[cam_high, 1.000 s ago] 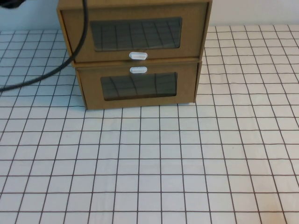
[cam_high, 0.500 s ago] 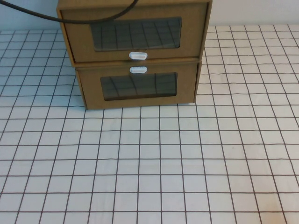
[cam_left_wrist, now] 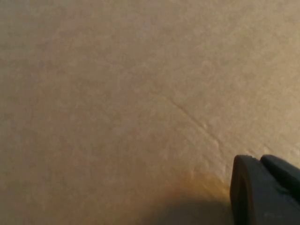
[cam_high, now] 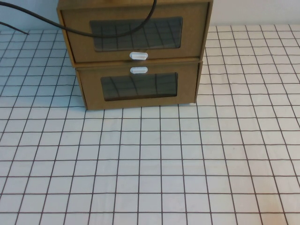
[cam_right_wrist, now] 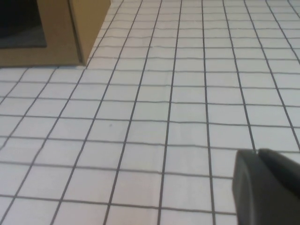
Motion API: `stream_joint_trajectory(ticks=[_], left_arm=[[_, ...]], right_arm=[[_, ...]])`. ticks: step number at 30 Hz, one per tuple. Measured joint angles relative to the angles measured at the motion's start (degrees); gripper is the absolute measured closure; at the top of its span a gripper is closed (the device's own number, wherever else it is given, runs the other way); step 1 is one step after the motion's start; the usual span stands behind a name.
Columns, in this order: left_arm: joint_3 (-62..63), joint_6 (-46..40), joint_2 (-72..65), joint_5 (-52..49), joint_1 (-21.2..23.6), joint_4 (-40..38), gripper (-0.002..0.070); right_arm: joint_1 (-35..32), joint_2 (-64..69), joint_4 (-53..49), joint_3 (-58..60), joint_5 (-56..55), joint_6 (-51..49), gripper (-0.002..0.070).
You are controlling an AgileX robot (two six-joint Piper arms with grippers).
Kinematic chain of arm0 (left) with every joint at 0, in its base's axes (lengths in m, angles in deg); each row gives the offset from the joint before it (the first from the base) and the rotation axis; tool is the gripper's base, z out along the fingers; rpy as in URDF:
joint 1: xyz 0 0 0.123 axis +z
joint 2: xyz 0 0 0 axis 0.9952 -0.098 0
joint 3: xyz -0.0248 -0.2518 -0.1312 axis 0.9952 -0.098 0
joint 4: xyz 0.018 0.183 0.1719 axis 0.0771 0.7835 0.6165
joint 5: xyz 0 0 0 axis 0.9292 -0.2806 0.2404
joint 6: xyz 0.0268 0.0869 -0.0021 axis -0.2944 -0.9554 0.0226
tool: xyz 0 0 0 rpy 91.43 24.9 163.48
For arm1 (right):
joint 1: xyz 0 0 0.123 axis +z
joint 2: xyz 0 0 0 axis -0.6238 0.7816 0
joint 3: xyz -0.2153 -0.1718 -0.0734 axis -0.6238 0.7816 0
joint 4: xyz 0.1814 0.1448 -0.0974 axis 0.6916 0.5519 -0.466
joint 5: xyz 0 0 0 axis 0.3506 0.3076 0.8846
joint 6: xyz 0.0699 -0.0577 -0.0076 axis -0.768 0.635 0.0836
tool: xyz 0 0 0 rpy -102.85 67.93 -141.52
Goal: Open the shoe box
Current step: 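Pull the top drawer of the cardboard box fully open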
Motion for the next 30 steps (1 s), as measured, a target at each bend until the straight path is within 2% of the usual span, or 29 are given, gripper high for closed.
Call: stream_joint_trajectory(ticks=[5, 10, 20, 25, 30], left_arm=[[0.0, 0.0, -0.4, 0.8, 0.0, 0.0, 0.0677], [0.2, 0.0, -1.4, 2.1, 0.0, -0.1, 0.0677], [0.3, 0.0, -1.5, 2.3, 0.0, -0.3, 0.0677], [0.3, 0.0, -1.5, 2.3, 0.0, -0.6, 0.0677], [0.3, 0.0, -1.6, 2.3, 0.0, -0.6, 0.0677]], right_arm=[[0.0, 0.0, 6.2, 0.0, -6.2, 0.0, 0.0690], [0.0, 0.0, 17.9, 0.0, -11.9, 0.0, 0.0689], [0.0, 0.0, 32.6, 0.0, -14.4, 0.0, 0.0689], [0.0, 1.9, 35.8, -4.1, -6.3, 0.0, 0.0689], [0.0, 13.5, 32.1, -15.2, 7.7, 0.1, 0.0689]])
